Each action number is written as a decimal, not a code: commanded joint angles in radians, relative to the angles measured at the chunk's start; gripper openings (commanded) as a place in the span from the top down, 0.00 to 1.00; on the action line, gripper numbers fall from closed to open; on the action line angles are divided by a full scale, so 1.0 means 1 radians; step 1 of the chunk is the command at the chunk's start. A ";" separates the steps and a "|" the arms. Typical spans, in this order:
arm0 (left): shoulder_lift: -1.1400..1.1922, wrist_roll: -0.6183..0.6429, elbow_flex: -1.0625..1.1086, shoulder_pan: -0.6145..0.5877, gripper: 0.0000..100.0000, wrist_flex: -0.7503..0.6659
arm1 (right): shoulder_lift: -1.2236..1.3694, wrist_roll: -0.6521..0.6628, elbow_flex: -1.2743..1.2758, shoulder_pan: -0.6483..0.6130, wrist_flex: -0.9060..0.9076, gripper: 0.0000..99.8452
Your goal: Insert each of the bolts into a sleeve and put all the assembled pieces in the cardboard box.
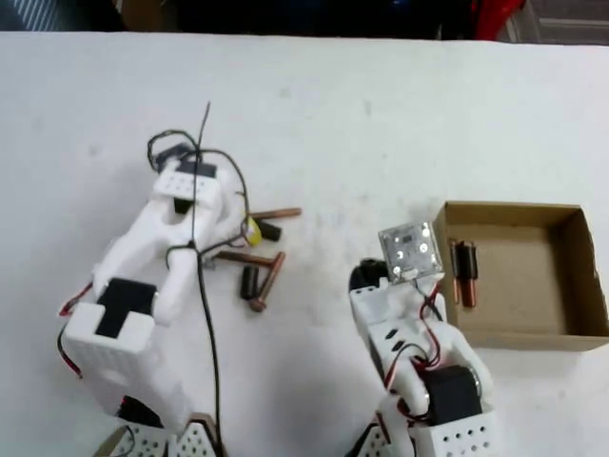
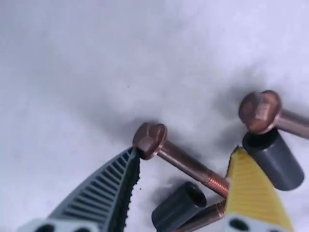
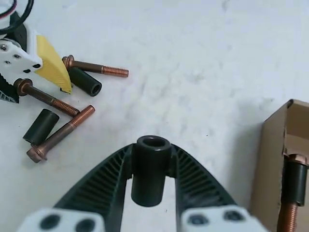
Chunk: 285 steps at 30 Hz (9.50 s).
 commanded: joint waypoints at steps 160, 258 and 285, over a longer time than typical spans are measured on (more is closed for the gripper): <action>-0.364 -0.400 -0.397 0.087 0.98 0.446 | -0.007 0.025 0.149 -0.130 -0.424 0.98; -1.857 -0.580 0.899 0.360 0.98 -0.594 | -0.015 0.117 0.397 -0.403 -0.978 0.98; -1.857 -0.582 1.082 0.406 0.85 -0.597 | -0.015 0.121 0.399 -0.397 -0.970 0.98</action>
